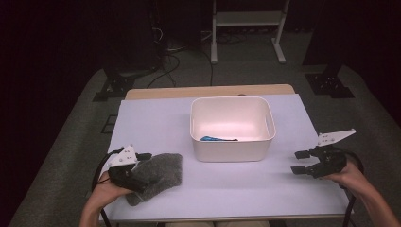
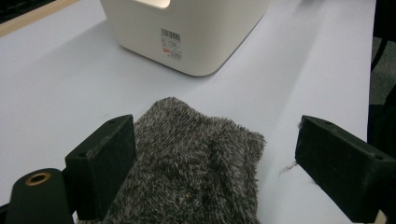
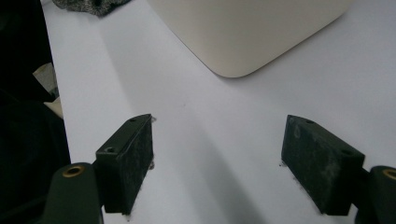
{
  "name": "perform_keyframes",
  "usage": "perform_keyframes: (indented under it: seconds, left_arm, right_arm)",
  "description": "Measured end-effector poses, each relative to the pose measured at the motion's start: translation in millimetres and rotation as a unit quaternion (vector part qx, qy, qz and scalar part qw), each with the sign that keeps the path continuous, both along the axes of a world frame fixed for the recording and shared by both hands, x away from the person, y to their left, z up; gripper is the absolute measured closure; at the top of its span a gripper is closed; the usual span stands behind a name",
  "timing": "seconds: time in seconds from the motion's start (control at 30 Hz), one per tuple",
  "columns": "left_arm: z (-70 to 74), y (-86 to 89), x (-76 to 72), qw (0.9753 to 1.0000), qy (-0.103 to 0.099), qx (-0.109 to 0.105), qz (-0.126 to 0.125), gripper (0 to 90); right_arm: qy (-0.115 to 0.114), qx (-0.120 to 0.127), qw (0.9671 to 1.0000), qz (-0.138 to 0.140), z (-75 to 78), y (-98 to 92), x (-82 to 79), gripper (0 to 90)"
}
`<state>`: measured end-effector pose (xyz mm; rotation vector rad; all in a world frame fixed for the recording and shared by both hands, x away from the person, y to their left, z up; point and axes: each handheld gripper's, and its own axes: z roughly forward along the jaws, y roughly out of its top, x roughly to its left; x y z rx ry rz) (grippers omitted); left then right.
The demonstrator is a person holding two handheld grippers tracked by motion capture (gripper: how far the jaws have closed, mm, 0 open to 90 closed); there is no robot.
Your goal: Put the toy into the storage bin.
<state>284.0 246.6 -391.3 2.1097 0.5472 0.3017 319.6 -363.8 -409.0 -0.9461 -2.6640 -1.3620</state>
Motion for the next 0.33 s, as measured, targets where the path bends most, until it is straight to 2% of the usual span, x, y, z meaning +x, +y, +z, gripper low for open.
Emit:
perform_keyframes:
  seconds: [0.23,0.33]
  left_arm:
    - [0.1,1.3,-0.8,1.0000,-0.002,-0.002,0.004,12.1]
    - [1.5,2.1,-0.7,0.9999,-0.007,-0.008,0.006,11.9]
  right_arm:
    - [-0.005,0.003,0.9999,-0.011,-5.7,-1.8,-6.0,20.8]
    - [-0.011,0.013,0.9997,-0.016,-5.1,-2.3,-8.6,19.7]
